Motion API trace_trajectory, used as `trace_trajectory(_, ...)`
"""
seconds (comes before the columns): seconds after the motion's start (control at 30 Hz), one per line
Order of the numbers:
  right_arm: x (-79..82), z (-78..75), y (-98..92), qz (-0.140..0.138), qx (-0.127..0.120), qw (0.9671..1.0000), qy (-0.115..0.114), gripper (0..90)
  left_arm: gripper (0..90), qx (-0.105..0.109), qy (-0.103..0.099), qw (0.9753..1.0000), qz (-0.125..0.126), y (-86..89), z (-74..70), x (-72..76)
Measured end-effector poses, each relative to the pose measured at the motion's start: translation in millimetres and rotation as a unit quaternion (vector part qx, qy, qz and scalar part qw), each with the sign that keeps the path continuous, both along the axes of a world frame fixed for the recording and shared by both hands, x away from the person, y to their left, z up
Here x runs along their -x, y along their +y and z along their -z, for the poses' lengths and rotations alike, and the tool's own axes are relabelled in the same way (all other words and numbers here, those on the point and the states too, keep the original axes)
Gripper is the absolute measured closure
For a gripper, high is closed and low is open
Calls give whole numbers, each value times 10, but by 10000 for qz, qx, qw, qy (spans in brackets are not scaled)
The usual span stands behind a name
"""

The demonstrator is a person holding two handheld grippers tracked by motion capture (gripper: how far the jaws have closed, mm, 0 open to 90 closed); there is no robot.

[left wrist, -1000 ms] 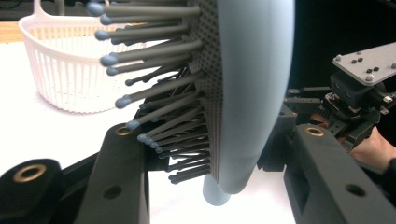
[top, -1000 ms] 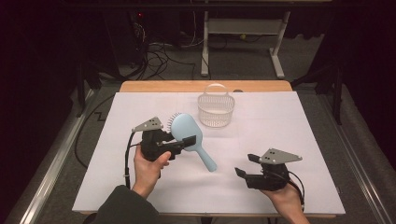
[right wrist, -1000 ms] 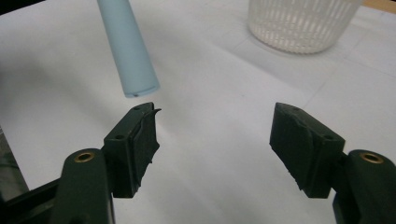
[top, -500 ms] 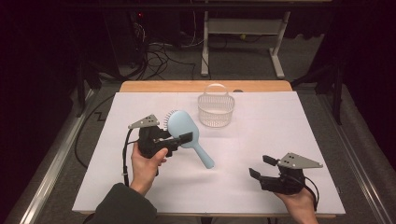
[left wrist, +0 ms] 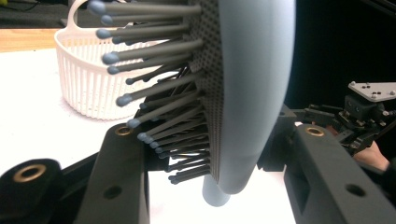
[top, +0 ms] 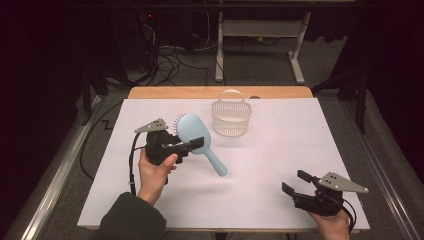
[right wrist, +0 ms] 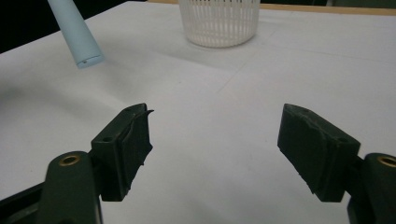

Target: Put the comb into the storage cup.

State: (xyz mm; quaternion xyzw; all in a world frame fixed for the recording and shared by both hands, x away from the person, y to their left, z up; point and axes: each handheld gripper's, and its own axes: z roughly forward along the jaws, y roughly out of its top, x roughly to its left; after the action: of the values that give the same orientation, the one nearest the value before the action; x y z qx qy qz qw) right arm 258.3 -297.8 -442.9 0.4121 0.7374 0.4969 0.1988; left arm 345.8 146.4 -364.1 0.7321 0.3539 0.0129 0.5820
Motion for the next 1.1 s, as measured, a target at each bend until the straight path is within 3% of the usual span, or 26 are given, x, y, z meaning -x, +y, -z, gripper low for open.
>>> trace_trajectory(0.33, 29, 95, -154, 210, -80, 9997, -1, 253, 560, -32, 39, 10000, -51, 18, -24, -75)
trace_trajectory(0.73, -19, 113, -121, 210, 49, 9997, -95, 249, 560, -29, 147, 9999, -22, -33, -39, -217)
trace_trajectory(1.1, 18, 109, -169, 298, -66, 9995, -85, 244, 560, -39, 54, 9999, -104, 4, -197, -317)
